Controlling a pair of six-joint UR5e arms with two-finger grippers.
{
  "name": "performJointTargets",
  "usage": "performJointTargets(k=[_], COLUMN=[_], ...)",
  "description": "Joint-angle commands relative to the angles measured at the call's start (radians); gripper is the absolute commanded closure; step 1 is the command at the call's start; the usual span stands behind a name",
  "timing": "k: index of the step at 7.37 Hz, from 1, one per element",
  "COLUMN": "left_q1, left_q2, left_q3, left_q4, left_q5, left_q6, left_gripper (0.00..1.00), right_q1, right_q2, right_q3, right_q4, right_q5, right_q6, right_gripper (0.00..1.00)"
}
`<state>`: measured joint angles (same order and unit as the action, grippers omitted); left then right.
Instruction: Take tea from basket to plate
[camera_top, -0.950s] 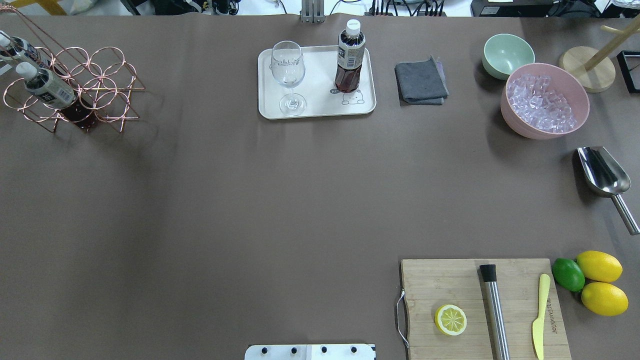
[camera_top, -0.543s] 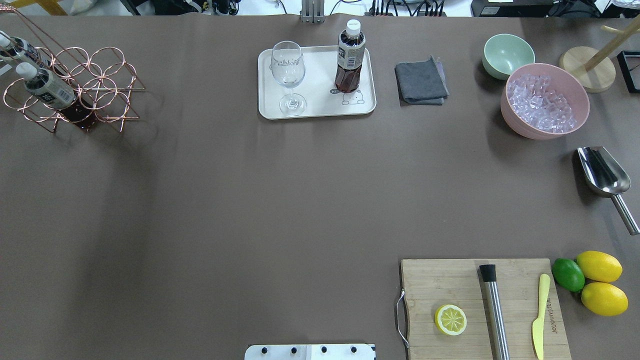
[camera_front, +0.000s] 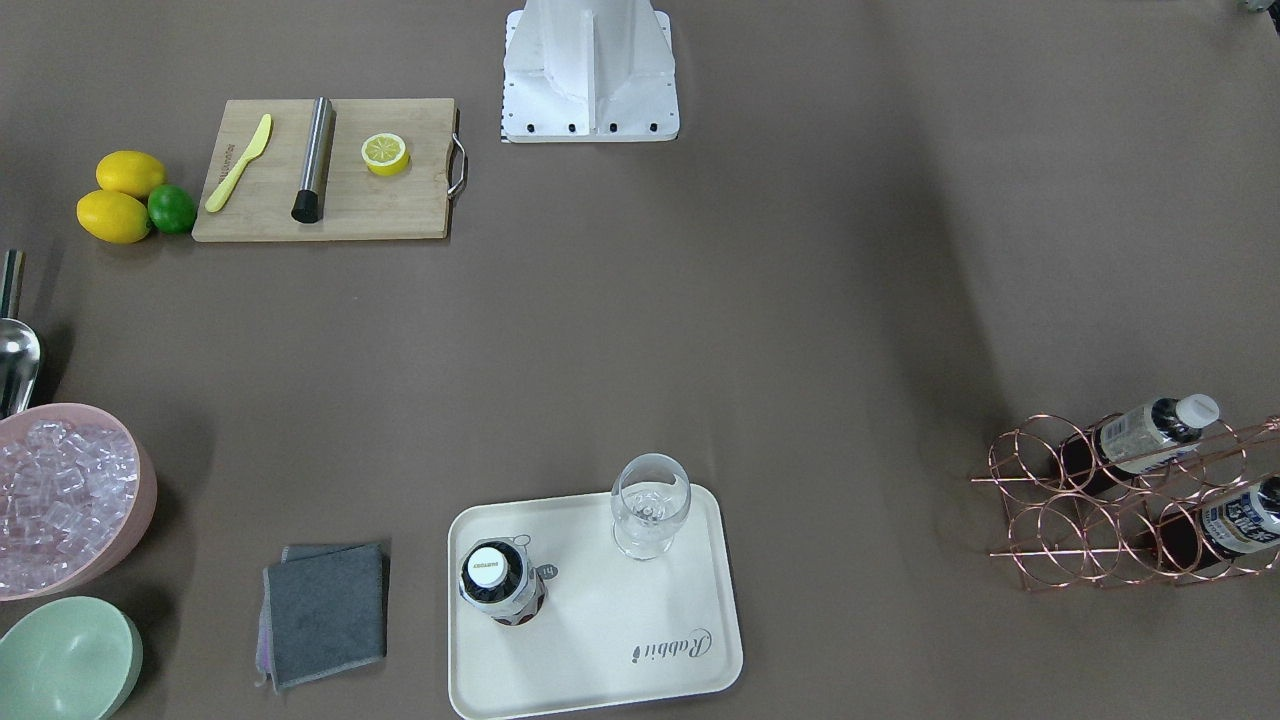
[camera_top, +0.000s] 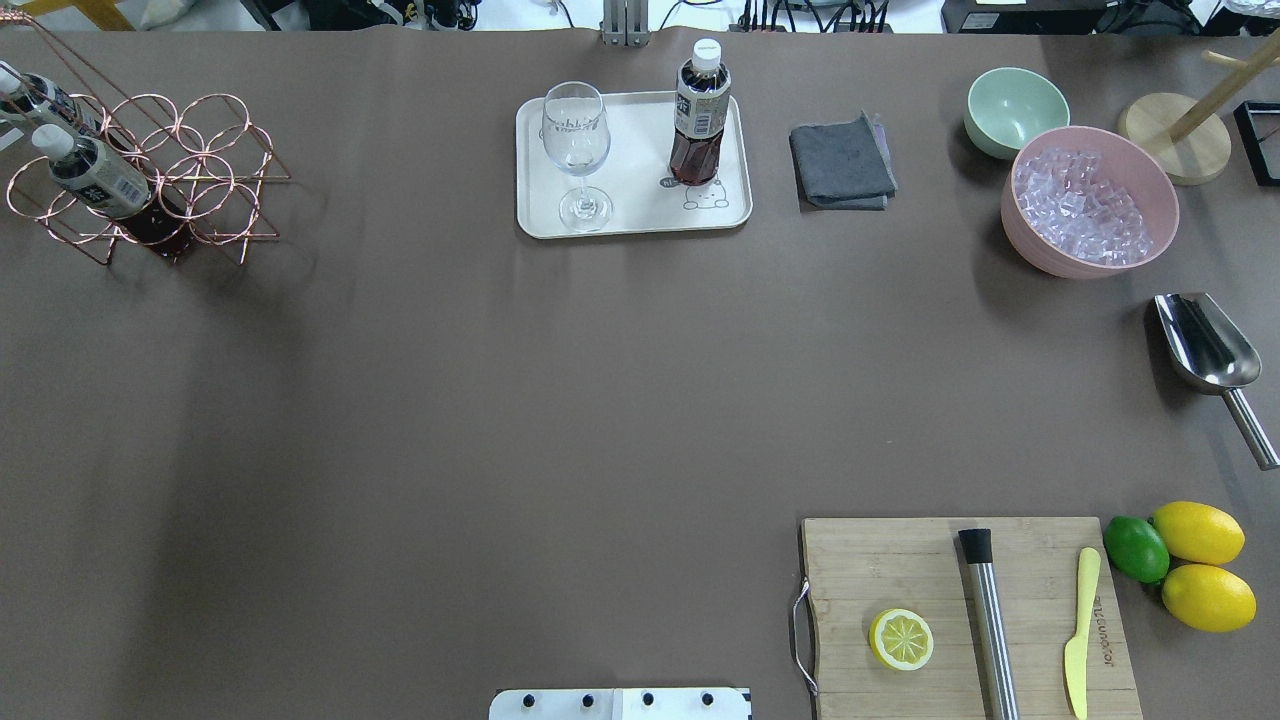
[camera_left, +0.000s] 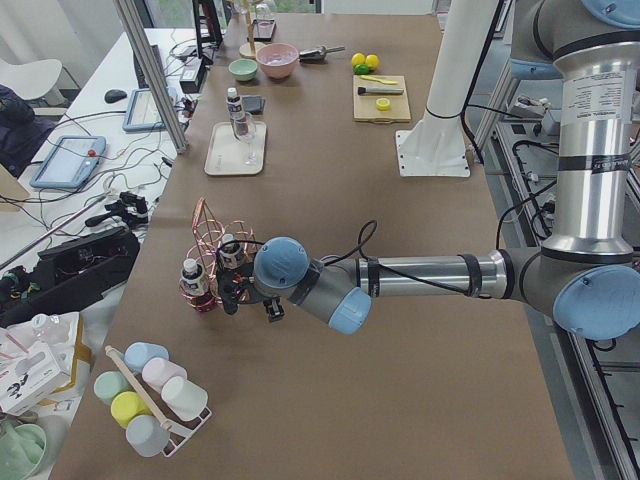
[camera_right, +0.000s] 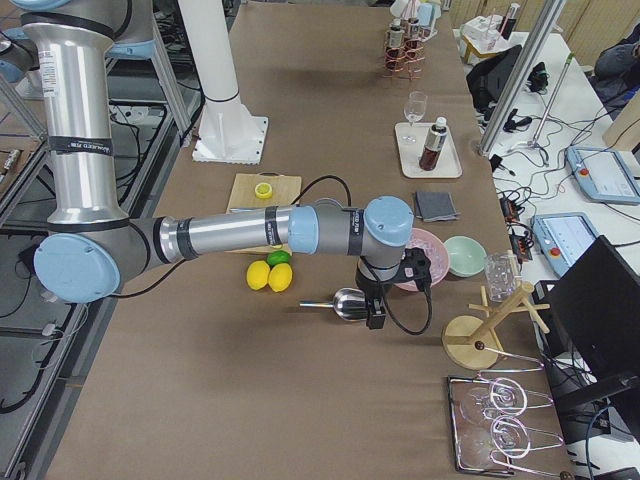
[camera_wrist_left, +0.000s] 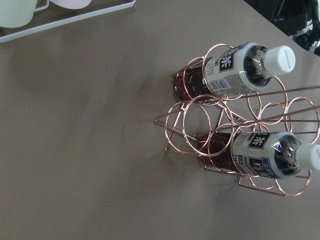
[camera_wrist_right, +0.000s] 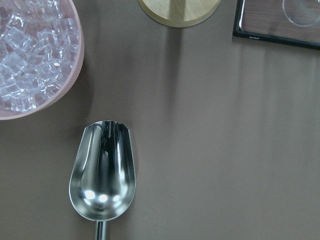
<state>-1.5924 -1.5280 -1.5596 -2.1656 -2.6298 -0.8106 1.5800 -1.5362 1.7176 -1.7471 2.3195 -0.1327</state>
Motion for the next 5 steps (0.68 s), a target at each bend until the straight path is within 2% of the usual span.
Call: performJointTargets(k=[1,2,3,5], left_q1=[-0.032,-0.038,-0.041,-0.044], left_q2=[0.003,0.000,-0.003,-0.026], left_q3=[0.032,0.012,-0.029,-0.109], left_q4=[0.076,0.175,0.322,0.613], left_q5=[0.062,0.120,0.132,0.238], left_q6=[0.358,0.507,0.569,0.840], left_gripper=[0.02,0.02,0.02,0.02], right_q1=[0.000,0.000,0.000,0.000], right_q2=[-0.004,-0.004,-0.005,-0.004], right_q3=[0.005,0.007,0.005,0.007], right_q4=[0.001,0.001,0.001,0.001], right_q5=[-0.002,-0.003,0.000,0.001], right_q6=[0.001,-0.001,-0.001,-0.001], right_gripper=[0.01,0.01,0.01,0.01])
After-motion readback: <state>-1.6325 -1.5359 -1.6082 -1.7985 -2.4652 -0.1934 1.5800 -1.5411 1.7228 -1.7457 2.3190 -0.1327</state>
